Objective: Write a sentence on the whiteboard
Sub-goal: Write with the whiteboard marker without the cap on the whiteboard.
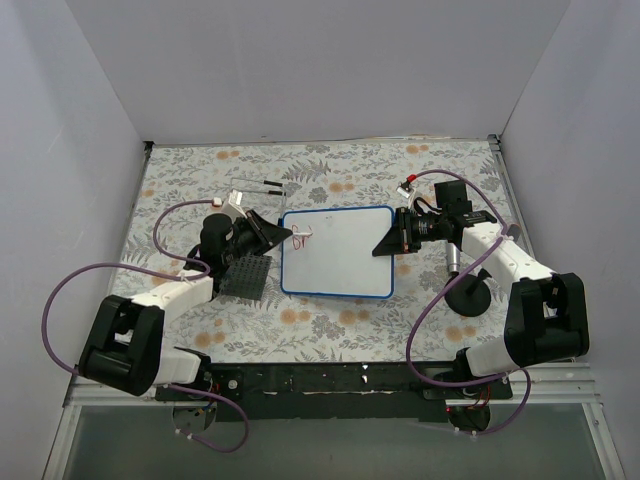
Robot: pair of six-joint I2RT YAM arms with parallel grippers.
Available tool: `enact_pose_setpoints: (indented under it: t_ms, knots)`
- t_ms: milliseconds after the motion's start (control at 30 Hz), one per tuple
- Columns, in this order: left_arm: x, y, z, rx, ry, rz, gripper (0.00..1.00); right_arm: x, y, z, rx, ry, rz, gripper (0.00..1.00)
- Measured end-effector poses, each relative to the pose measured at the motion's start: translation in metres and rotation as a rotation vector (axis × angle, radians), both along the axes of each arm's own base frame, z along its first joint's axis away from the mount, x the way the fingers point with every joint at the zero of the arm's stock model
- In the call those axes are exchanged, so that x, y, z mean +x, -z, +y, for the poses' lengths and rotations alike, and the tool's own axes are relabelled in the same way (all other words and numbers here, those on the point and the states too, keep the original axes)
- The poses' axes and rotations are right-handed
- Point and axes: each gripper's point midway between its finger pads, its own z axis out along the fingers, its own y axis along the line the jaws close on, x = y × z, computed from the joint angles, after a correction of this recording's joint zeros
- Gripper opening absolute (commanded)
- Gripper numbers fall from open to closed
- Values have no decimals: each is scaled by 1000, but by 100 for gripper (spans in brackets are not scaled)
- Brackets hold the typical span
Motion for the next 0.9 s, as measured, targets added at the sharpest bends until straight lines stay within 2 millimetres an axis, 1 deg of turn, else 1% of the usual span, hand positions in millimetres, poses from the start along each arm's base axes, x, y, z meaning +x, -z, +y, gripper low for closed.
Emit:
enact_pose_setpoints:
  t_ms: [100, 233, 500, 733, 900]
  knots:
    - [-3, 2, 1, 2, -1, 4, 0, 0, 0, 0, 0, 0, -1, 1]
    - [-14, 11, 5, 6, -1, 20, 0, 0, 0, 0, 0, 1, 2, 1]
    - [-27, 20, 8, 10, 6, 38, 0, 0, 0, 0, 0, 2, 3, 1]
    - [-28, 20, 6, 6, 20, 42, 0, 0, 0, 0, 0, 3, 5, 1]
    - [-19, 12, -1, -6, 41, 39, 0, 0, 0, 0, 0, 5, 4, 1]
